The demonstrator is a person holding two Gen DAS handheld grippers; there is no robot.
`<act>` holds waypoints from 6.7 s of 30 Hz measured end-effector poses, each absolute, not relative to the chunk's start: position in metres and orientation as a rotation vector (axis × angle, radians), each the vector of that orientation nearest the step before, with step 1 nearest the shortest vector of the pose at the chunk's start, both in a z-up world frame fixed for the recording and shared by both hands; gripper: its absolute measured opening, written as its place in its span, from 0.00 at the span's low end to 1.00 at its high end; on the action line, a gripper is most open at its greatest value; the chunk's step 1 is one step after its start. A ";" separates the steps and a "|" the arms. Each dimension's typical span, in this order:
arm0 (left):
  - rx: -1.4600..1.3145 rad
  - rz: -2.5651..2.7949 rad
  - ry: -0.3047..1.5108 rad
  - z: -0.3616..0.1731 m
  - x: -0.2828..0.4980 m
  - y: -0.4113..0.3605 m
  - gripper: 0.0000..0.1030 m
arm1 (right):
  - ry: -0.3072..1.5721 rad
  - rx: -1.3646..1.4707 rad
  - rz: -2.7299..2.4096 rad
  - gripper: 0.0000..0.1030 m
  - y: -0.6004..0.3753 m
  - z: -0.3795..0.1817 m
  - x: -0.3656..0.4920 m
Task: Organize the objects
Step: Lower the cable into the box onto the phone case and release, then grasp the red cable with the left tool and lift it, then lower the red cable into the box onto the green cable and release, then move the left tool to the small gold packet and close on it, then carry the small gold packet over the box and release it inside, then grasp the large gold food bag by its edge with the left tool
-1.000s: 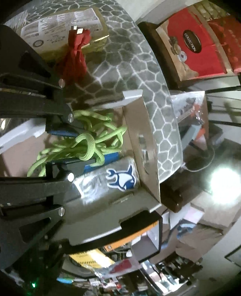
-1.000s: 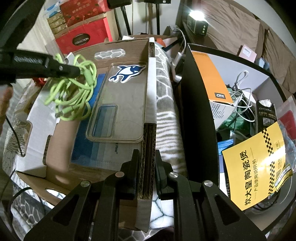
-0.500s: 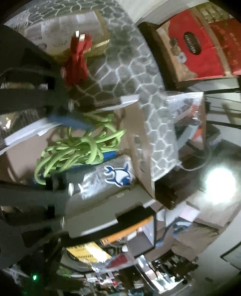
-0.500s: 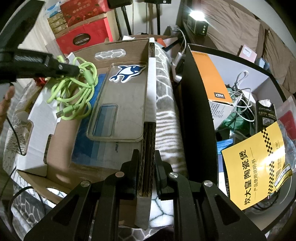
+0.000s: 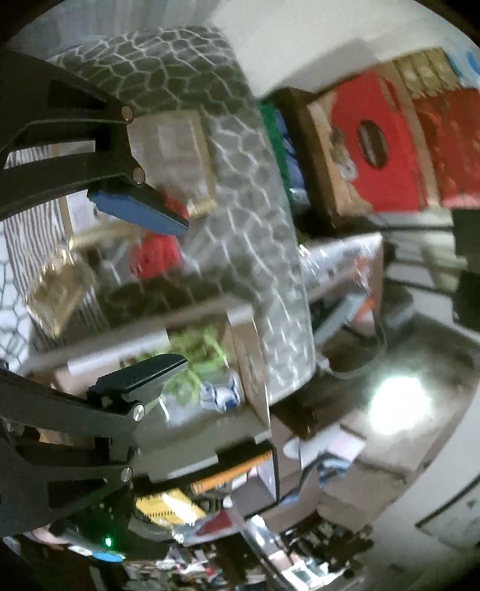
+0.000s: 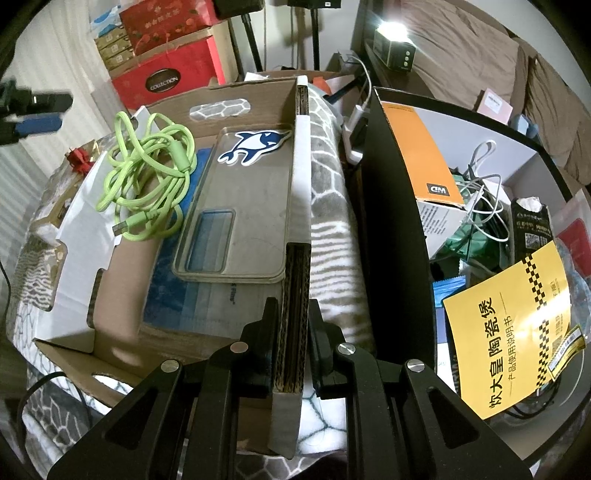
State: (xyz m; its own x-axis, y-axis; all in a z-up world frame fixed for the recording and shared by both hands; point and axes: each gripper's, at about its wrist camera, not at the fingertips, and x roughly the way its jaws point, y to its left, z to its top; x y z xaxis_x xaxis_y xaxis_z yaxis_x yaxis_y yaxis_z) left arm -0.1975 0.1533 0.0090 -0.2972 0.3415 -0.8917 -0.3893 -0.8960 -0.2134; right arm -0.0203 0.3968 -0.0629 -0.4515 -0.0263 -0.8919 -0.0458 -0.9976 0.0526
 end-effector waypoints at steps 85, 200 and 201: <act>-1.432 2.176 0.065 0.012 -0.188 0.183 0.60 | 0.090 -1.648 2.654 0.15 0.397 -0.065 -0.019; -1.668 2.267 -0.211 -0.073 -0.172 0.034 0.47 | 0.032 -1.653 2.627 0.16 0.389 -0.062 -0.024; -1.662 2.280 -0.204 -0.073 -0.173 0.035 0.41 | 0.031 -1.653 2.627 0.16 0.388 -0.062 -0.024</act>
